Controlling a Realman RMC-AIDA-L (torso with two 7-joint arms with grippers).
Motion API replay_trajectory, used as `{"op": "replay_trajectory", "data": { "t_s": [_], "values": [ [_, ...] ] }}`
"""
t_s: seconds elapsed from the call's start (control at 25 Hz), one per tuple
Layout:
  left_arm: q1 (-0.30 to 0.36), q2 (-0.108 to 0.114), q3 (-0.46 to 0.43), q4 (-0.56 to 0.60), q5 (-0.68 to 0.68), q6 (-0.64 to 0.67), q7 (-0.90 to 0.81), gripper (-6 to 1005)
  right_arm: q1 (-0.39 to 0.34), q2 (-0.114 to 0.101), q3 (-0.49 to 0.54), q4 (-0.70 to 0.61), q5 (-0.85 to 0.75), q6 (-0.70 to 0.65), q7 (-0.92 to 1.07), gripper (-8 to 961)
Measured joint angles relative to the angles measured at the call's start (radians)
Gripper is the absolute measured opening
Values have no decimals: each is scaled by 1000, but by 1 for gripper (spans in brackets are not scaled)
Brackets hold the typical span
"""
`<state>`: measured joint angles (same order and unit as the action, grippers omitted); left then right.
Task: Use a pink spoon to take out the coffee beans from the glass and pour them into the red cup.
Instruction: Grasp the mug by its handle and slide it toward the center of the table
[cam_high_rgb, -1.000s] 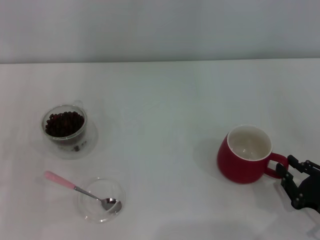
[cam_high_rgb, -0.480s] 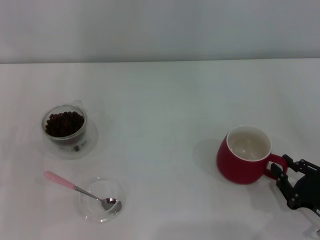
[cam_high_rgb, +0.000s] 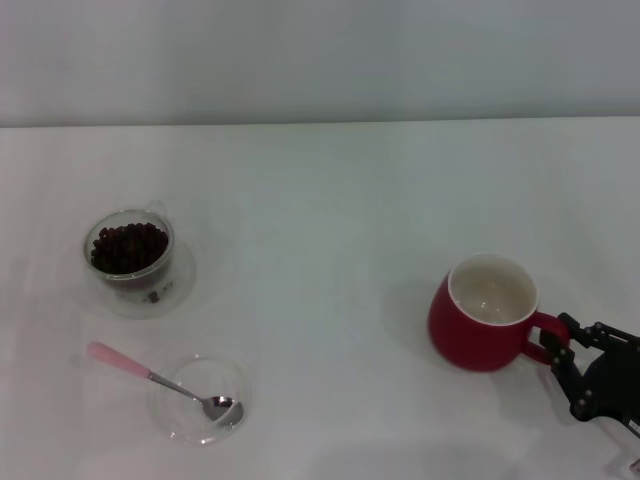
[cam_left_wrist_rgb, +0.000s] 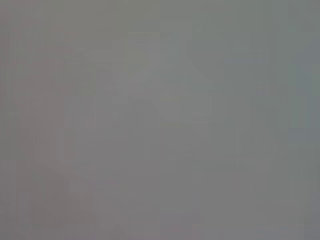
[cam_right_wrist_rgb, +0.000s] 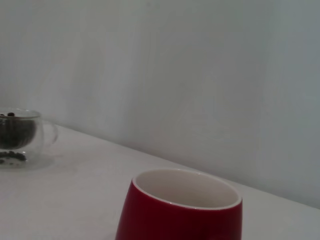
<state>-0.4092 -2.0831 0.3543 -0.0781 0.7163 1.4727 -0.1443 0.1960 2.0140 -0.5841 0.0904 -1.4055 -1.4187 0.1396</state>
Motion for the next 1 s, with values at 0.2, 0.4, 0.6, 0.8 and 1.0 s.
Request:
{"op": "replay_trajectory", "data": {
  "t_s": [0.2, 0.4, 0.6, 0.8, 1.0],
  "values": [
    [0, 0, 1, 0, 0, 0, 0, 888, 16, 0, -2, 1, -47, -3, 2, 223],
    [1, 0, 0, 0, 0, 0, 0, 888, 30, 0, -2, 12, -65, -7, 5, 234],
    [1, 0, 3, 0, 2, 0, 0, 888, 48, 1, -1, 33, -102, -39, 4, 245],
    [-1, 0, 3, -3, 3, 1, 0, 888, 71, 3, 3, 67, -140, -59, 0, 256],
    [-3, 0, 5, -4, 2, 1, 0, 887, 95, 7, 12, 93, -192, -61, 0, 266]
  ]
}}
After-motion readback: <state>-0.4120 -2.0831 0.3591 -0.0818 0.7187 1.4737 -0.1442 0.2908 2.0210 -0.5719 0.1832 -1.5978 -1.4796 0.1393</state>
